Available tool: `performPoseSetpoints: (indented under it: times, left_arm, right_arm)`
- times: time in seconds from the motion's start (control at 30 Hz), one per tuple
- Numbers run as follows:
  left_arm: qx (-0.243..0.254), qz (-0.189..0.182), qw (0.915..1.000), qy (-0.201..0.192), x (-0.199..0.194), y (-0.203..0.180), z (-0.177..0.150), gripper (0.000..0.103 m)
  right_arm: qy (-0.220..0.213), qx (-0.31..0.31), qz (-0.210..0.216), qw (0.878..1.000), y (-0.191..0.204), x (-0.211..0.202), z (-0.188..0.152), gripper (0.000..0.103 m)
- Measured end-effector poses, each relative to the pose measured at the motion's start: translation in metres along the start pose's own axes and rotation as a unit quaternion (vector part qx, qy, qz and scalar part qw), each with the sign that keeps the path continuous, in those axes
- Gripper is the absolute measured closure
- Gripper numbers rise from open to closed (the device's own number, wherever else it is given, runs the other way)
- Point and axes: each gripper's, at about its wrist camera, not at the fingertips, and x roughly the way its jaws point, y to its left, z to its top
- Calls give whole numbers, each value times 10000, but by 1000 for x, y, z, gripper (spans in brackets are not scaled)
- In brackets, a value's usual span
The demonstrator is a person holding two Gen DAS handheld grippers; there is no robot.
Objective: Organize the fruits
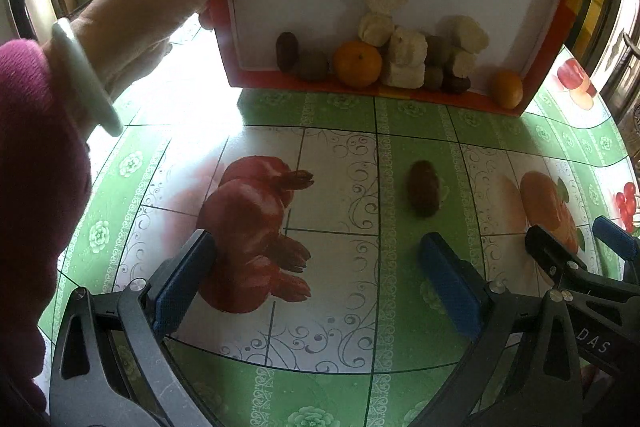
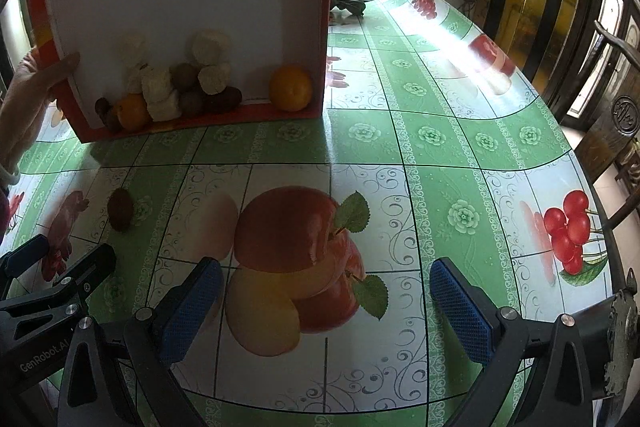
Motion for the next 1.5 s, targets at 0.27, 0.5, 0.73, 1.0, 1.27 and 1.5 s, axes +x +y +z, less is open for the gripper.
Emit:
performPoseSetpoints:
  times: [0.27, 0.5, 0.73, 1.0, 1.27, 1.5]
  left_arm:
    - [0, -1, 10000, 1, 0, 0, 1, 0]
    - [0, 0, 10000, 2, -3, 2, -1, 0]
    - [1, 0, 10000, 2, -3, 1, 1, 0]
    - [0, -1, 10000, 2, -3, 2, 1, 0]
    - [0, -1, 10000, 3, -1, 2, 2, 0]
    - [-1, -2, 10000, 2, -1, 2, 2, 0]
  right_arm:
    - [-2, 0, 0, 10000, 0, 0, -1, 0]
    - [0, -1, 0, 10000, 0, -1, -1, 0]
    - [0, -2, 0, 10000, 0, 0, -1, 0]
    - [-1, -1, -1, 10000, -1, 0, -1, 0]
    - [0, -2, -1, 10000, -1, -2, -1, 0]
    - [0, -1, 0, 10000, -1, -1, -1, 0]
